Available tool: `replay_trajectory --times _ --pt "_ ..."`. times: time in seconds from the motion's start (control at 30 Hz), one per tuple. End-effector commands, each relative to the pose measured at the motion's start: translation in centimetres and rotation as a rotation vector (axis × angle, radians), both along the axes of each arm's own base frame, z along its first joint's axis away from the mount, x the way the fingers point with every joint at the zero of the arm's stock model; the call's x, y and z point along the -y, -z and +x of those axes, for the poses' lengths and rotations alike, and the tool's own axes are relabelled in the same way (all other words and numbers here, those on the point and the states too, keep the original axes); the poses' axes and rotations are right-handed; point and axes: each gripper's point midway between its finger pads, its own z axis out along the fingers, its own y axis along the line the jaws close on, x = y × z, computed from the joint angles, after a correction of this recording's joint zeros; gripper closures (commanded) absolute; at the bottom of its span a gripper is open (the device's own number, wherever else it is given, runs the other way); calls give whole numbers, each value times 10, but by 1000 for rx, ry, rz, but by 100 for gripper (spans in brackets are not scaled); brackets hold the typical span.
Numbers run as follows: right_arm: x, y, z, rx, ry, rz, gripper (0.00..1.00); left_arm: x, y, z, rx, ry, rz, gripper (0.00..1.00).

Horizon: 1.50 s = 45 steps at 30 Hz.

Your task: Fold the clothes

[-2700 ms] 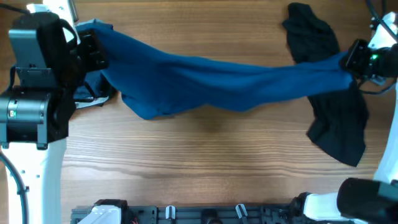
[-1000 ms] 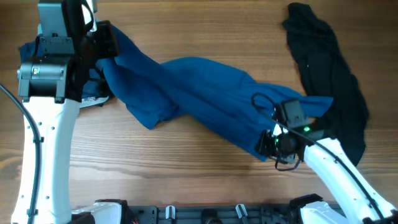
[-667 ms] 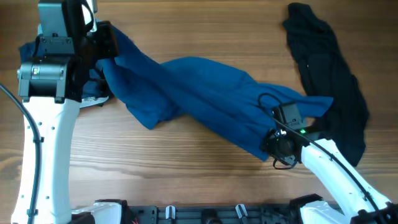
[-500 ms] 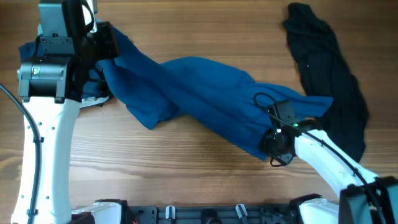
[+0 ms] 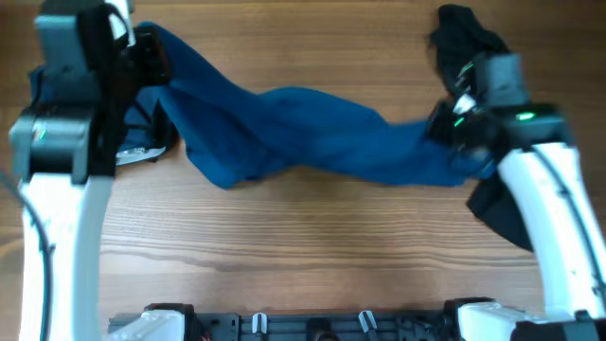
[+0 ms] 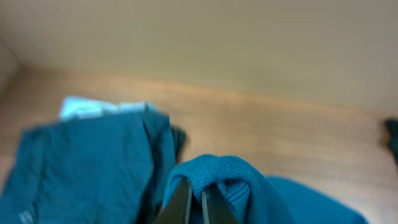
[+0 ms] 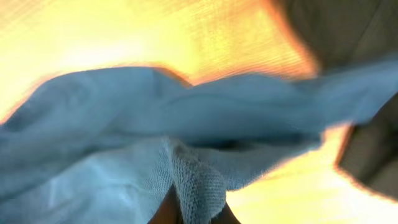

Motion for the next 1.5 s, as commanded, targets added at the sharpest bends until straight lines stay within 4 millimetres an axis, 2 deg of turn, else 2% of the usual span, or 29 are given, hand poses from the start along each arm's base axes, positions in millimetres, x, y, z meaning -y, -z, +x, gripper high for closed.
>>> replay_trajectory --times 0.0,0.03,0.13,0.17,0.23,0.27,0.33,0.43,0.5,0.6,0.63,0.7,0.73,0.8,0.83,0.87,0.97,1.03,1.1,1.13,1.23,1.3,1.33,1.47 --pt "40 -108 22 261 -17 -89 96 -13 -83 -54 244 -11 82 96" --pt "50 -139 21 327 -3 -103 96 -14 -96 -67 287 -8 93 96" --pt "70 -190 4 416 30 -143 96 -16 -139 -117 445 -16 83 96" --pt "74 -200 -3 430 44 -150 96 -18 -156 -141 517 -20 79 96" --pt "75 -209 -12 450 48 -152 96 -19 -177 -175 613 -23 72 96" --pt "72 -212 -15 461 33 -148 96 -19 -183 -188 646 -23 70 96" --pt "69 -217 -15 483 27 -136 96 -20 -187 -192 664 -24 69 96" --pt "72 -227 1 544 30 -145 96 -15 -177 -159 609 -3 68 96" --pt "75 -231 19 577 32 -150 96 -6 -160 -109 535 37 63 96" --pt "82 -235 62 648 66 -127 96 0 -133 -30 470 49 63 96" --pt "86 -237 85 693 69 -130 96 2 -125 0 468 48 63 96" --pt "88 -247 121 789 53 -136 96 4 -120 45 515 46 65 96" --pt "89 -255 137 853 43 -141 96 5 -125 71 584 44 63 96" --pt "90 -280 158 989 33 -149 96 7 -146 90 725 38 58 96" --pt "87 -297 163 1070 10 -146 96 7 -160 90 796 35 56 96" --pt "85 -314 164 1140 2 -148 96 6 -173 86 852 32 55 96" --pt "85 -347 161 1275 4 -172 96 6 -215 66 961 31 51 96" --pt "86 -340 164 1252 2 -172 96 13 -217 65 945 72 50 96" --pt "87 -318 171 1173 3 -161 96 14 -196 73 850 83 50 96" --pt "88 -298 176 1107 1 -154 96 14 -182 78 789 84 52 96" --pt "90 -230 186 882 -17 -147 96 4 -106 89 479 83 88 96" --pt "93 -179 186 708 -19 -136 96 -6 -53 81 263 78 101 96" --pt "96 -155 183 623 -13 -120 96 -10 -23 71 131 76 97 96" --pt "100 -116 160 439 4 -90 96 -8 38 35 -157 96 80 96"
